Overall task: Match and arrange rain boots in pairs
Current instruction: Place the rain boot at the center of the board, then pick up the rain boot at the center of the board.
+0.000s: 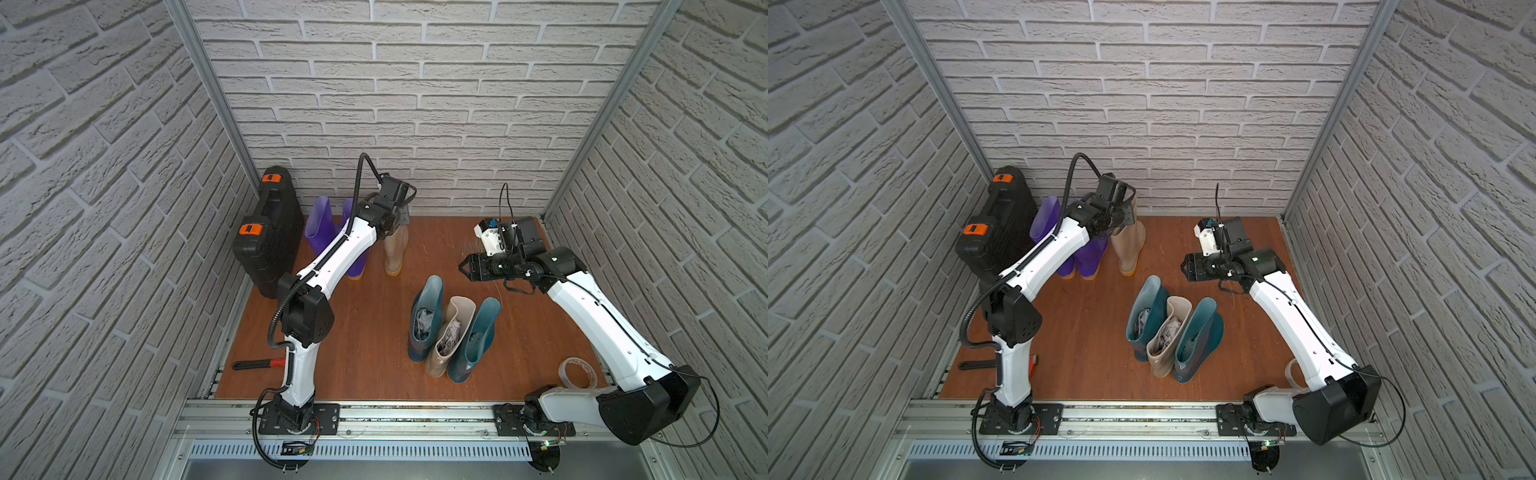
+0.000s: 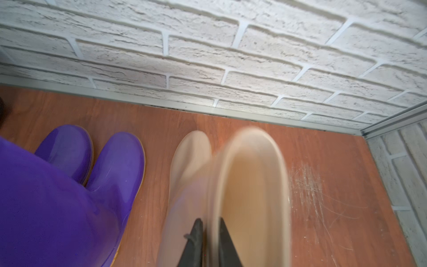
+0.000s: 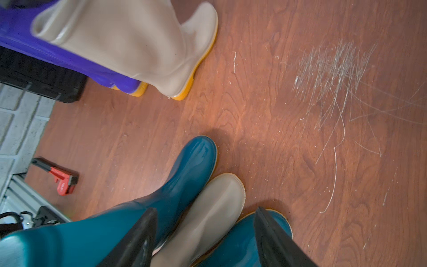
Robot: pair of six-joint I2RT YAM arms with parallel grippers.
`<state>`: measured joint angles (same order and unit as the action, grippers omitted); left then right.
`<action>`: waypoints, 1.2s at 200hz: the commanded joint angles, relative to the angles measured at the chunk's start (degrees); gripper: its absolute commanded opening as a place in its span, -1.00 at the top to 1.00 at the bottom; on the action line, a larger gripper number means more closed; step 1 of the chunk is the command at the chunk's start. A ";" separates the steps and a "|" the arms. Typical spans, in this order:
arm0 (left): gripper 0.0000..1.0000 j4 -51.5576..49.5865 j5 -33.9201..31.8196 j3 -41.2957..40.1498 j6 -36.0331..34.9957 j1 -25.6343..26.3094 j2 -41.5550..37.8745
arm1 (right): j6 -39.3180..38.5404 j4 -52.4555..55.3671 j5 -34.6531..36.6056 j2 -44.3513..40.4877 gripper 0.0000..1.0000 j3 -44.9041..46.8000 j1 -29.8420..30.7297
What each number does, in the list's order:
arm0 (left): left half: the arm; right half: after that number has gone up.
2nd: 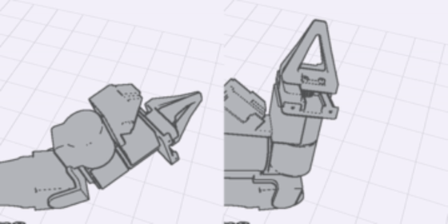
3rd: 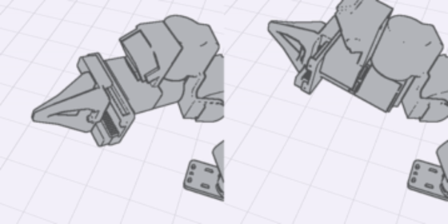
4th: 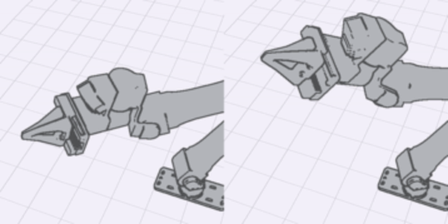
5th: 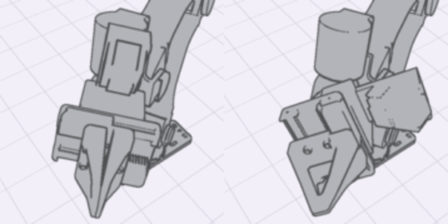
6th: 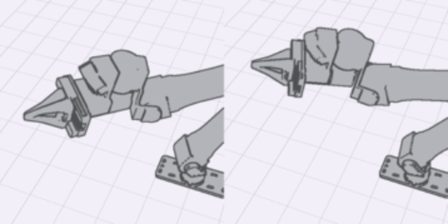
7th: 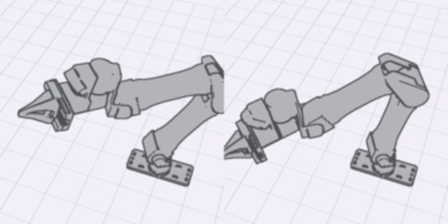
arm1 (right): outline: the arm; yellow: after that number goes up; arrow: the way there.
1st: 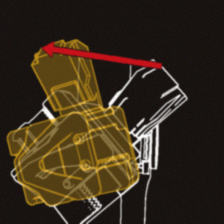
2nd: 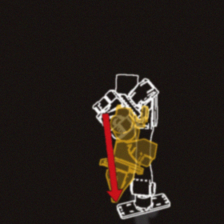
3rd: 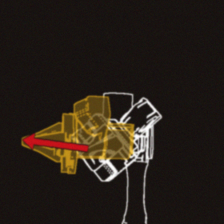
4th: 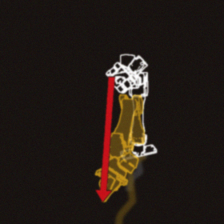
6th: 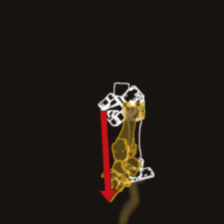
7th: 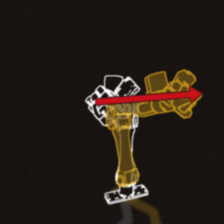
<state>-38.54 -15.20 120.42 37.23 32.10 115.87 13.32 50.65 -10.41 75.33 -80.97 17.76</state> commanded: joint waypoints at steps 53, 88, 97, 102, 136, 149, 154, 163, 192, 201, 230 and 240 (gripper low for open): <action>0.13 0.00 4.70 3.92 -1.94 -1.29 -2.76 | -3.62 14.50 -7.09 -8.01 -0.33 -8.71 0.39; 0.10 -1.73 6.76 3.85 -3.10 -0.99 -5.88 | -7.27 19.98 -8.13 -10.37 -0.23 -7.92 2.07; 0.09 -2.37 7.07 3.56 -3.55 -0.79 -6.99 | -7.86 20.53 -8.12 -10.73 -0.20 -7.40 2.75; 0.09 -2.66 7.24 3.37 -3.92 -0.66 -7.55 | -8.02 20.74 -7.89 -10.82 -0.18 -7.16 3.16; 0.02 -3.49 9.35 -0.10 -5.32 0.34 -12.22 | -9.16 20.85 -6.03 -10.06 -0.13 -6.59 6.81; 0.03 -3.82 9.61 -1.70 -5.59 0.64 -14.06 | -9.39 20.83 -4.98 -9.06 -0.10 -6.63 8.51; 0.03 -3.74 9.64 -2.74 -5.60 0.81 -14.90 | -9.54 20.69 -4.43 -8.63 -0.10 -6.59 9.25; 0.01 -3.11 9.81 -4.66 -5.51 0.97 -16.50 | -9.62 20.40 -3.61 -7.91 -0.08 -6.50 10.51; -0.02 -3.18 10.67 -8.63 -6.18 1.26 -20.12 | -9.89 20.13 -0.98 -5.63 0.02 -6.46 12.83; -0.03 -3.84 10.90 -8.80 -6.67 1.25 -20.70 | -10.07 20.24 -0.68 -5.14 0.07 -6.53 13.38; -0.05 -4.88 11.49 -8.97 -7.35 1.22 -21.98 | -10.68 20.36 0.78 -3.75 0.20 -6.40 15.27; -0.05 -4.80 11.88 -9.06 -7.43 1.26 -22.25 | -10.71 20.53 1.57 -3.13 0.27 -6.39 15.55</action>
<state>-43.57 -4.67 111.92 31.22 33.15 96.03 3.64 71.46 -11.27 71.75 -87.72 32.16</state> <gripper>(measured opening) 0.522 0.393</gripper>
